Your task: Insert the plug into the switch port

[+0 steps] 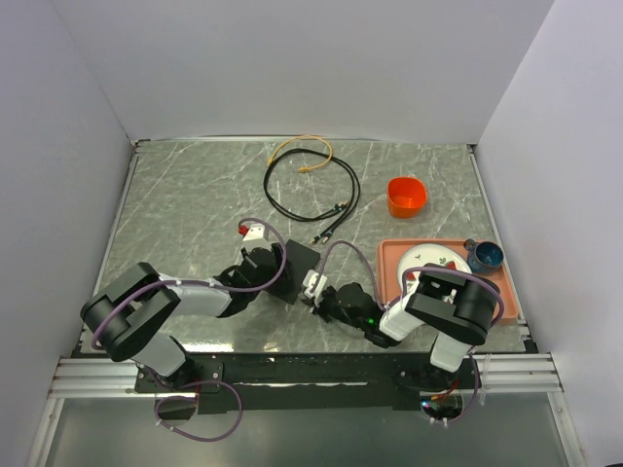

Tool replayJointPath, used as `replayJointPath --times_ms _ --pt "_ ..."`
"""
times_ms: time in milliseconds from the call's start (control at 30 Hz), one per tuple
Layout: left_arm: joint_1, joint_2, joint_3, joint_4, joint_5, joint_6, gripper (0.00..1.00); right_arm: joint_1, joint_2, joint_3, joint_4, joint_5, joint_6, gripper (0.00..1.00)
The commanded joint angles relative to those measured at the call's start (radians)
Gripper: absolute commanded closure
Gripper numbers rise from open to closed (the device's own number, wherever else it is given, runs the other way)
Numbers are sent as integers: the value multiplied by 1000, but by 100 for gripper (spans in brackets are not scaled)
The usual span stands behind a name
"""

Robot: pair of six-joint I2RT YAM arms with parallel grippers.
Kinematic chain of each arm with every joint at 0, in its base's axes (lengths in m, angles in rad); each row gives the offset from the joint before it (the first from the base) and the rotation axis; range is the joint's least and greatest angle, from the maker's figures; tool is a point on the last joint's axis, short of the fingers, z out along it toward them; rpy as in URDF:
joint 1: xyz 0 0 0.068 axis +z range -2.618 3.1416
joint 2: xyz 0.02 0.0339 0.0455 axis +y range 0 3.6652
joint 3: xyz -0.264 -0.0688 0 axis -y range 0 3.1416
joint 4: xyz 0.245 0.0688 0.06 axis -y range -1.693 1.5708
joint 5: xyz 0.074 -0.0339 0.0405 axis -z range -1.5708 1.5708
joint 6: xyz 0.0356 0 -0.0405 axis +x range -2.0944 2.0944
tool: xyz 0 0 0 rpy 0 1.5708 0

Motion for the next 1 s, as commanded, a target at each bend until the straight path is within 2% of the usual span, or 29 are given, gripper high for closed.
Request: replayJointPath --times_ms 0,100,233,467,767,900,967 --pt "-218 70 10 -16 629 -154 60 18 13 133 205 -202 -20 100" --pt "-229 86 13 16 686 -117 61 9 14 123 225 -236 -40 100" --pt "-253 122 38 29 744 -80 69 -11 0 110 236 -309 -72 100" --pt "-278 168 30 122 845 -135 89 -29 -6 140 199 -241 -80 100" --pt "-299 172 -30 170 818 -239 91 -28 -18 214 55 18 -66 100" --pt "-301 148 -31 86 751 -241 85 -28 -20 215 35 75 -57 100" --pt "-299 111 -22 31 666 -227 83 -28 -24 200 43 94 -56 100"
